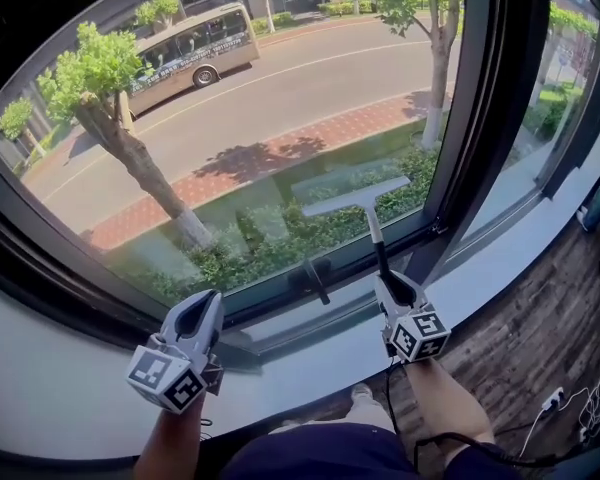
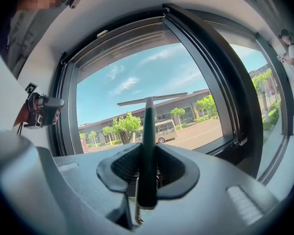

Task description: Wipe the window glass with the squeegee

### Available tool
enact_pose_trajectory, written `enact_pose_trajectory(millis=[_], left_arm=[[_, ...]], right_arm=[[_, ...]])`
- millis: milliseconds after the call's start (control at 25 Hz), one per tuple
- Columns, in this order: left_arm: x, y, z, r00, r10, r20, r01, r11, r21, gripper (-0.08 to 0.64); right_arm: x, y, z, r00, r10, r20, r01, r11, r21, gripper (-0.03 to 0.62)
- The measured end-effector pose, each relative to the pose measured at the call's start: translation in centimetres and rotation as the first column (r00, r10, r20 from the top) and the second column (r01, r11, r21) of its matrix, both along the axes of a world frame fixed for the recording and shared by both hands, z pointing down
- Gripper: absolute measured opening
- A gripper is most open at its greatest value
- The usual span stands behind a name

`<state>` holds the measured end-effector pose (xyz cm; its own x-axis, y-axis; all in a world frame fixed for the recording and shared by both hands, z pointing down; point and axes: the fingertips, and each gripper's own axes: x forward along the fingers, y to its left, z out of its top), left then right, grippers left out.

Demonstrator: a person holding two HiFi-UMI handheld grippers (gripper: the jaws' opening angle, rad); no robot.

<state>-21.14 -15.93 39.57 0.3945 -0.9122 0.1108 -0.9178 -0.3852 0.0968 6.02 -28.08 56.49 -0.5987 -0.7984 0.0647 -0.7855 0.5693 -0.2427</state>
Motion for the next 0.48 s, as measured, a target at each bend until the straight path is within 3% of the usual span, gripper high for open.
enact_pose_trajectory(millis=[480], left_arm=[[0.1,0.0,0.8,1.0,-0.016,0.013,0.016,0.998,-0.053,0.005]], right_arm=[[0.2,1.0,5.3,0.998,-0.016,-0.063,0.008,0.993,-0.119,0.1]])
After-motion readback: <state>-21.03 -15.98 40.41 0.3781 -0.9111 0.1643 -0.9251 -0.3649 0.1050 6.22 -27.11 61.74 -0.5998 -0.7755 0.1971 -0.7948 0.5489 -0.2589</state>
